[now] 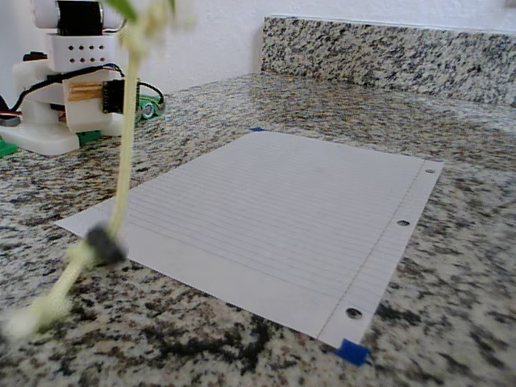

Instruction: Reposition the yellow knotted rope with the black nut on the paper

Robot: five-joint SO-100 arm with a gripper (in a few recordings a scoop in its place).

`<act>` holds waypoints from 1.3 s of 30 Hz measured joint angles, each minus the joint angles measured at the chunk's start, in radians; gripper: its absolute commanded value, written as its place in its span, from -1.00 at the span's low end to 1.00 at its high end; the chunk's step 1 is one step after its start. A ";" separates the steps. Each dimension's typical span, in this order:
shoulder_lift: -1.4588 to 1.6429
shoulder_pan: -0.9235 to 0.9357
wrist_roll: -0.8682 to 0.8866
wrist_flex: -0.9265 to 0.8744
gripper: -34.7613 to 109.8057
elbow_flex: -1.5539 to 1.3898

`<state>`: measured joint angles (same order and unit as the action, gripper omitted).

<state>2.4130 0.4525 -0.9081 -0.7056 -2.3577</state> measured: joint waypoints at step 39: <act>0.370 -0.538 0.459 0.290 -0.52 -0.591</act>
<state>2.7826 -0.0859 -0.4495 -0.4157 -2.9483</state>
